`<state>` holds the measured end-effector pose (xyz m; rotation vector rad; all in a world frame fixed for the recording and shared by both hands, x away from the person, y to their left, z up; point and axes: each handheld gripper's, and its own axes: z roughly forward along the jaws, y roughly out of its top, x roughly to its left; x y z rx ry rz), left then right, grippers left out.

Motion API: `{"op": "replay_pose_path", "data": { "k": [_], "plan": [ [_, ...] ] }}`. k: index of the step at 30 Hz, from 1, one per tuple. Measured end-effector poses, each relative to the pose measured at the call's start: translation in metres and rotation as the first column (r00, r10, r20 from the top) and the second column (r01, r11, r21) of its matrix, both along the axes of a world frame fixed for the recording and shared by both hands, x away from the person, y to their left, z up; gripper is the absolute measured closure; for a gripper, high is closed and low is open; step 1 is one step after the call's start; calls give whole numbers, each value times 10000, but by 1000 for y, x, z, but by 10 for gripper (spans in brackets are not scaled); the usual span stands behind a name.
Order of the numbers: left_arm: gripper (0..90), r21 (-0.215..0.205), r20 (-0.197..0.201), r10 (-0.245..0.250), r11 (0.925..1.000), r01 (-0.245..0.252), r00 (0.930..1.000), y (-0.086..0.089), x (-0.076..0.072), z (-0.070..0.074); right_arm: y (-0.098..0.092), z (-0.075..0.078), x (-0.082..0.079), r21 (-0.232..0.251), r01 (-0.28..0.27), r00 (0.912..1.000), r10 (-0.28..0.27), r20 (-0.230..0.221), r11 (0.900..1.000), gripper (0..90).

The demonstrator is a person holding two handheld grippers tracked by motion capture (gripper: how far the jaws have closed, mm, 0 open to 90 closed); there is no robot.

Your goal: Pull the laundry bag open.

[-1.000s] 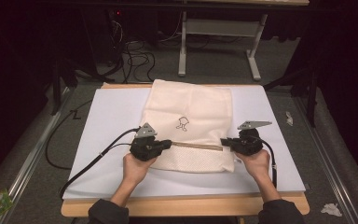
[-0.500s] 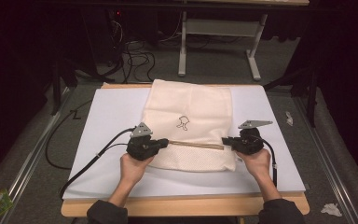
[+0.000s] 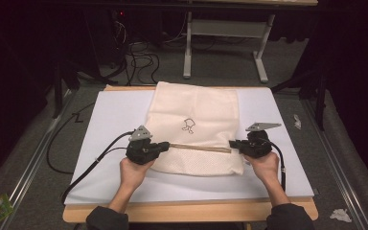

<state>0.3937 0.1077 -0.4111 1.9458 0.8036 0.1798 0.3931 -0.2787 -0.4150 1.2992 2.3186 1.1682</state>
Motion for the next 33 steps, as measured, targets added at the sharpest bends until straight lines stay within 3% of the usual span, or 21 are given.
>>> {"op": "replay_pose_path", "data": {
  "k": [9, 21, 26, 33],
  "plan": [
    [873, 284, 150, 125, 9995, -130, 9998, 7, -2, -2, -4, -2, 4, 117, 54, 9999, -52, -139, 9999, 887],
    [874, -76, 85, 196, 9998, -196, 9998, 16, -2, -2, -7, -4, 4, 196, 164, 9996, -160, -218, 9997, 885],
    [874, 131, 97, 244, 9996, -245, 9997, 18, -4, -3, -8, -5, 3, 18, 133, 9996, -133, -239, 9999, 886],
    [874, 89, 149, 475, 9988, -477, 9988, 28, -4, 0, -13, -8, 3, 63, 300, 9992, -298, -274, 9995, 886]
  ]
}}
